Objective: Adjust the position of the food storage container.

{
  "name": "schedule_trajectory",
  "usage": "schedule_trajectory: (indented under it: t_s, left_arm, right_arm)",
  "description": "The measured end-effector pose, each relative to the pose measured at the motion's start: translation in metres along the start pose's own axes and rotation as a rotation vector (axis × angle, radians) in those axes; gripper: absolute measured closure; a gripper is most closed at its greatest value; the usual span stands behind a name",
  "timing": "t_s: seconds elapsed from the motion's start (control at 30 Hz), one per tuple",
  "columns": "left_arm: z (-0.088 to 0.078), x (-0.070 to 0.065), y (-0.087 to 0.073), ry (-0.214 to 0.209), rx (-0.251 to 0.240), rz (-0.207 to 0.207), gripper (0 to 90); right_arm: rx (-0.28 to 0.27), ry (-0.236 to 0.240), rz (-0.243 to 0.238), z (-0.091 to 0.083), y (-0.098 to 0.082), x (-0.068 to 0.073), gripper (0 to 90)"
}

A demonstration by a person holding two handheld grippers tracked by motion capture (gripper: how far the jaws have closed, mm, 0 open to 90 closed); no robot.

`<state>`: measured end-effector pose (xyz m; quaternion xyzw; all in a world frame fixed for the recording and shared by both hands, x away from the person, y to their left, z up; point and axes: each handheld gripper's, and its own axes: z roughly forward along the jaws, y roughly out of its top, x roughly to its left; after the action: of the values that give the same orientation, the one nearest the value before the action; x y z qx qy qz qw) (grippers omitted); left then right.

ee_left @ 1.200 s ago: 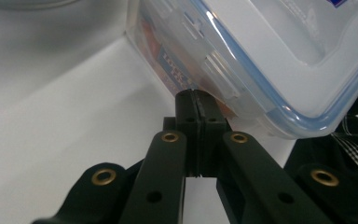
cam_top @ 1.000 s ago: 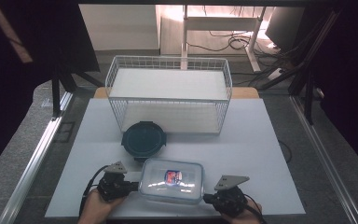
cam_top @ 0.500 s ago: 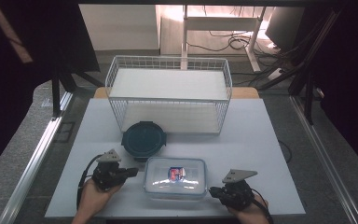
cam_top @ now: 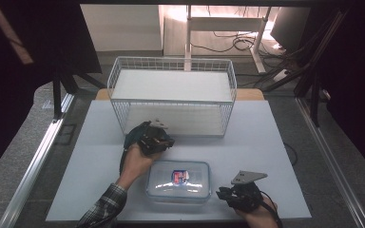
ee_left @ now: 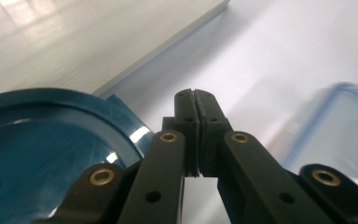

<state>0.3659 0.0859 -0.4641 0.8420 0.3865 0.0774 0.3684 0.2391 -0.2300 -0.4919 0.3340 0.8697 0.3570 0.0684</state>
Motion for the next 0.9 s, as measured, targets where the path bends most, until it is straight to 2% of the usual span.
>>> schedule_trajectory:
  t_s: [0.1, 0.17, 0.2, 0.33, 0.4, 0.43, 0.5, 0.57, 0.63, 0.7, 0.73, 0.77, 0.83, 0.87, 0.9]
  left_arm:
    - [0.015, 0.005, 0.004, 0.046, 0.050, -0.017, 89.9]
    - [0.017, 0.008, 0.004, 0.046, 0.054, -0.024, 90.0]
    - [0.020, 0.011, 0.004, 0.025, 0.048, -0.048, 90.0]
    - [0.021, 0.013, 0.005, 0.041, 0.049, -0.041, 90.0]
    - [0.020, 0.015, 0.004, 0.051, 0.047, -0.043, 90.0]
    - [0.017, 0.018, 0.001, 0.080, 0.047, -0.047, 90.0]
    - [0.012, 0.023, -0.003, 0.100, 0.047, -0.054, 90.0]
    - [0.010, 0.026, -0.006, 0.102, 0.039, -0.066, 90.0]
    - [0.004, 0.032, -0.011, 0.106, 0.027, -0.089, 90.0]
    - [-0.002, 0.038, -0.018, 0.129, 0.024, -0.097, 90.0]
    - [-0.009, 0.045, -0.025, 0.147, 0.021, -0.113, 90.0]
    - [-0.013, 0.048, -0.029, 0.145, 0.011, -0.132, 90.0]
    - [-0.022, 0.054, -0.037, 0.085, -0.026, -0.164, 90.0]
    - [-0.026, 0.055, -0.040, 0.072, -0.046, -0.171, 90.0]
    - [-0.026, 0.055, -0.040, 0.072, -0.046, -0.171, 90.0]
  right_arm:
    - [0.004, 0.000, 0.004, 0.000, -0.001, -0.001, 75.0]
    - [0.007, -0.001, 0.004, 0.001, -0.001, -0.002, 74.9]
    - [0.012, 0.001, 0.005, 0.002, -0.001, -0.001, 74.7]
    - [0.015, 0.000, 0.000, 0.002, -0.001, -0.001, 74.6]
    - [0.017, -0.003, -0.001, 0.002, -0.002, -0.001, 74.6]
    - [0.020, -0.004, 0.001, 0.002, -0.002, -0.001, 74.6]
    - [0.022, -0.004, 0.001, 0.002, -0.003, -0.002, 74.6]
    - [0.021, -0.005, 0.004, 0.003, -0.003, -0.003, 74.5]
    - [0.026, -0.006, 0.007, 0.003, -0.003, -0.003, 74.6]
    - [0.030, -0.006, 0.008, 0.004, -0.003, -0.003, 74.6]
    - [0.031, -0.005, 0.006, 0.004, -0.003, -0.003, 74.6]
    - [0.032, -0.005, 0.006, 0.004, -0.003, -0.003, 74.5]
    - [0.032, -0.005, 0.007, 0.004, -0.003, -0.003, 74.6]
    - [0.032, -0.006, 0.009, 0.005, -0.003, -0.003, 74.6]
    - [0.032, -0.007, 0.010, 0.005, -0.003, -0.004, 74.6]
